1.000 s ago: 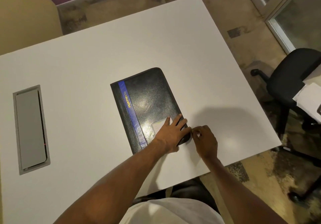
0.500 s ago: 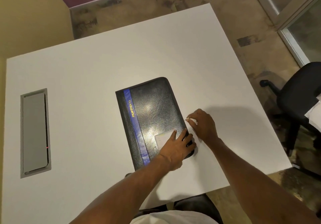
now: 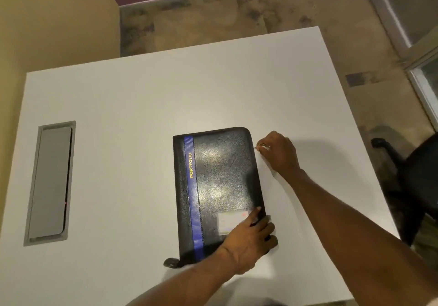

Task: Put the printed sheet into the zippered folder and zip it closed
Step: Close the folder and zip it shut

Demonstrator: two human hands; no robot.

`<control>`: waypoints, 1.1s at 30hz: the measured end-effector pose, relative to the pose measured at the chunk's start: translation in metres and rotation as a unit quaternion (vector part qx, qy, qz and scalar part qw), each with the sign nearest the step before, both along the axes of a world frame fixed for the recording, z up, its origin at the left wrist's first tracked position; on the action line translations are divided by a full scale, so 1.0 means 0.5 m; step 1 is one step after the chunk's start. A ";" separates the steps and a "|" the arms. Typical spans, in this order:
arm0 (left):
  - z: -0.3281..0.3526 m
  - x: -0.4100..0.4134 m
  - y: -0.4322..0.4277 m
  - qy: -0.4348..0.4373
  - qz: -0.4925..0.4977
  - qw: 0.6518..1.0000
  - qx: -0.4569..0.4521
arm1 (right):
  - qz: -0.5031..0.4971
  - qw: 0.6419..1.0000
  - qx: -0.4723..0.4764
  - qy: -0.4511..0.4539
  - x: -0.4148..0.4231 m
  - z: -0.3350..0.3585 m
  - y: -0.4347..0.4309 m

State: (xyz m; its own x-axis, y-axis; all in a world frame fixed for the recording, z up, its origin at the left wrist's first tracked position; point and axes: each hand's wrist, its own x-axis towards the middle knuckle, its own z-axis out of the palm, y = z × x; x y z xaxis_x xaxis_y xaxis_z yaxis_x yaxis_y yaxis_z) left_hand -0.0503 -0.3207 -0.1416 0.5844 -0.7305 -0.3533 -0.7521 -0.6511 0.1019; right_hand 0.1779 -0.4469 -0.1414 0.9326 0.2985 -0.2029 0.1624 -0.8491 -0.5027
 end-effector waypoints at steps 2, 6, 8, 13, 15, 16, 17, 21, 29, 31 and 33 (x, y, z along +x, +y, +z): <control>-0.003 0.004 -0.001 -0.007 -0.010 1.000 0.005 | 0.005 1.000 -0.010 0.003 0.035 0.002 0.015; -0.002 0.020 0.004 0.001 -0.039 0.999 -0.027 | 0.020 1.000 -0.020 0.009 0.101 0.004 0.049; -0.001 0.029 0.013 0.004 -0.058 0.998 -0.037 | 0.029 0.999 -0.021 0.024 0.126 0.000 0.063; -0.001 0.105 0.055 -0.007 0.085 0.974 -0.208 | 0.035 0.998 0.032 0.047 0.147 -0.014 0.067; 0.011 0.181 0.100 -0.020 0.246 0.935 -0.253 | 0.038 0.997 0.042 0.050 0.147 -0.021 0.062; 0.019 0.221 0.127 -0.008 0.325 0.913 -0.247 | 0.042 0.997 0.044 0.051 0.147 -0.024 0.059; 0.024 0.257 0.154 0.003 0.385 0.895 -0.226 | 0.048 0.996 0.047 0.052 0.148 -0.026 0.056; 0.014 0.353 0.249 -0.011 0.527 0.833 -0.164 | 0.056 0.992 0.091 0.060 0.160 -0.033 0.047; -0.035 0.386 0.286 0.025 0.544 0.824 -0.153 | 0.041 0.986 0.145 0.078 0.178 -0.050 0.063; -0.037 0.383 0.279 0.006 0.551 0.819 -0.160 | 0.048 0.984 0.153 0.076 0.182 -0.052 0.068; -0.038 0.382 0.274 -0.004 0.562 0.810 -0.170 | 0.061 0.983 0.153 0.076 0.187 -0.054 0.074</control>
